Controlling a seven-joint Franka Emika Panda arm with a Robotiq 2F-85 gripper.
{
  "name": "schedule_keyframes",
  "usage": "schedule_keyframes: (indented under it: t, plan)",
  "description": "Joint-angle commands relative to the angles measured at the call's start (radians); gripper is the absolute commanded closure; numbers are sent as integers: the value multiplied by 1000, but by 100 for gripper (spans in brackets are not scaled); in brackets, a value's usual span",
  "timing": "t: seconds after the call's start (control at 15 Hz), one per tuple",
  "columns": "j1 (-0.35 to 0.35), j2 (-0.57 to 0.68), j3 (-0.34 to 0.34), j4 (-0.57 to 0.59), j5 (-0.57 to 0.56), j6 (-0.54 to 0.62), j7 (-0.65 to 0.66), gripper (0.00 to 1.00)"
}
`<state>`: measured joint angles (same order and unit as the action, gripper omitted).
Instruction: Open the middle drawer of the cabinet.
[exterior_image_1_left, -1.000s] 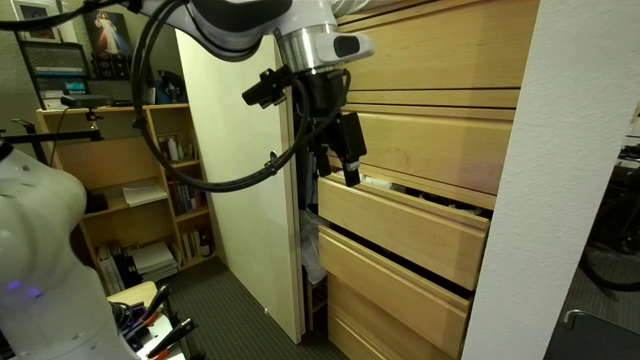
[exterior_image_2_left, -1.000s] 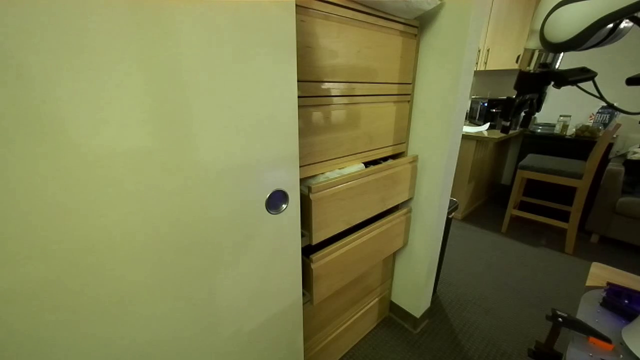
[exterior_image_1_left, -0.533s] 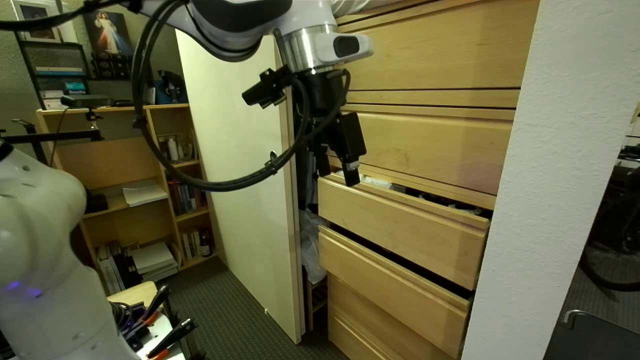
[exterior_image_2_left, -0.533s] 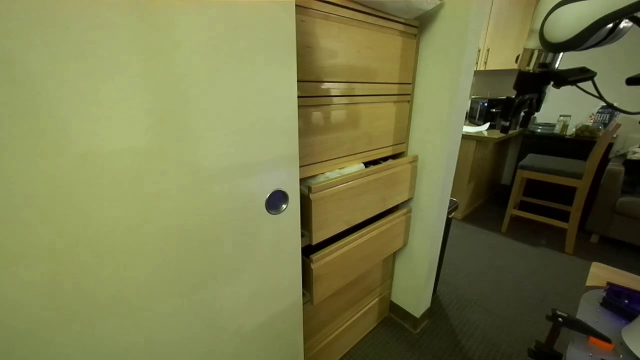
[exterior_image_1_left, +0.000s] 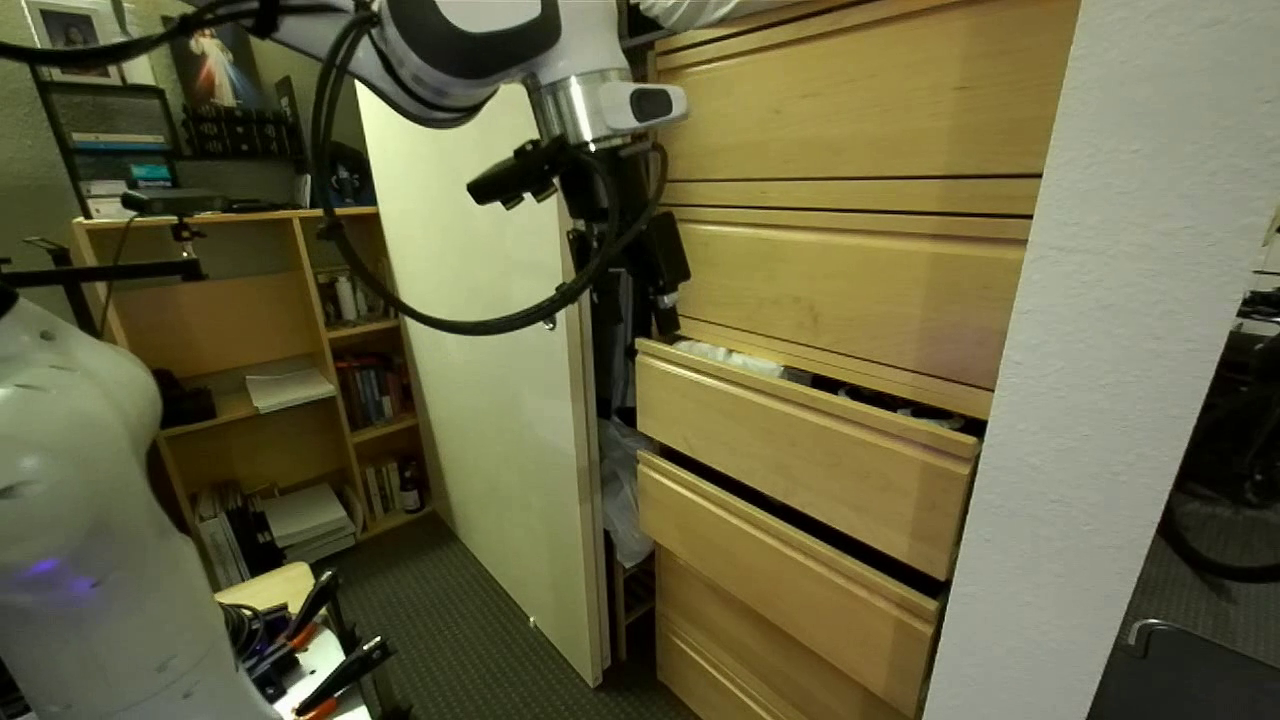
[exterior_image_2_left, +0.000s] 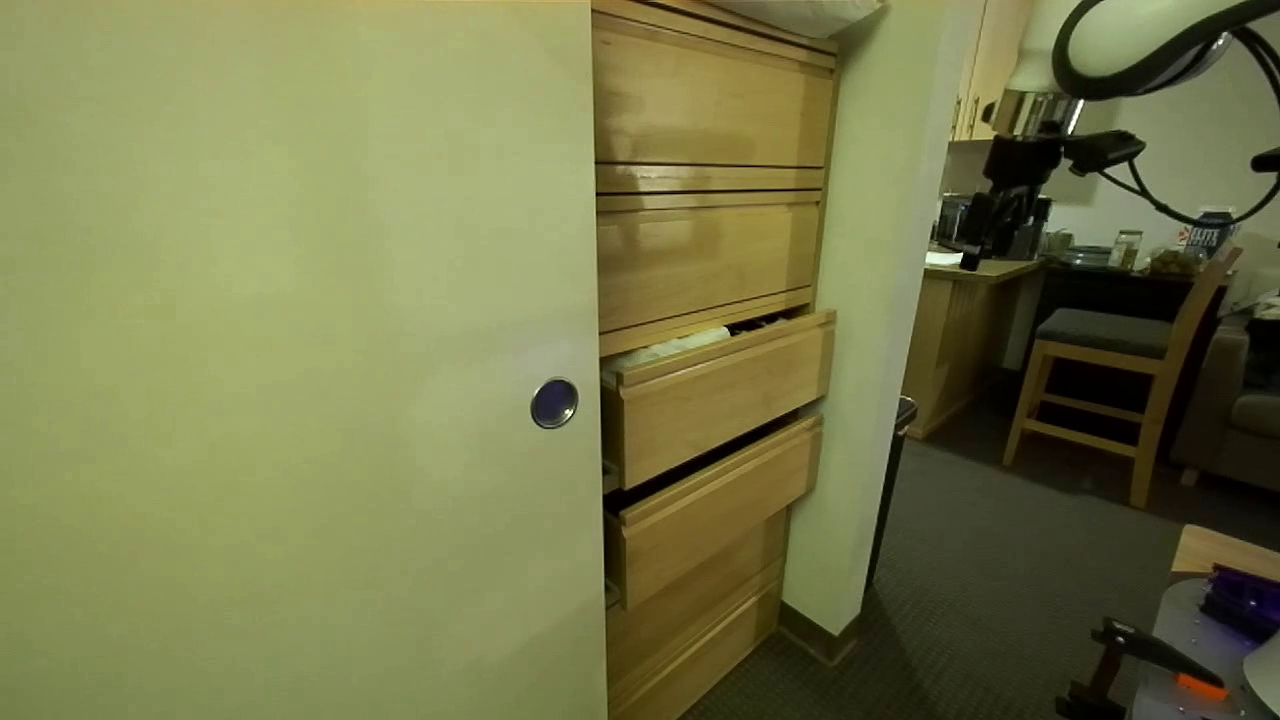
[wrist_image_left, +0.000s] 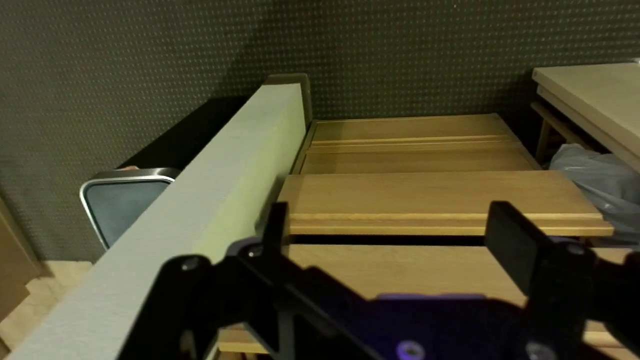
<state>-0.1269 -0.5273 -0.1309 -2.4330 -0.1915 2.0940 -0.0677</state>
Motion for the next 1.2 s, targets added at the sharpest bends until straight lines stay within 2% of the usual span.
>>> schedule_keyframes:
  t: [0.0, 0.67, 1.13]
  plan:
    - [52, 24, 29, -4, 30, 52, -25, 0]
    - [146, 225, 72, 88, 58, 232, -53, 0]
    - [160, 412, 103, 229, 58, 313, -48, 0]
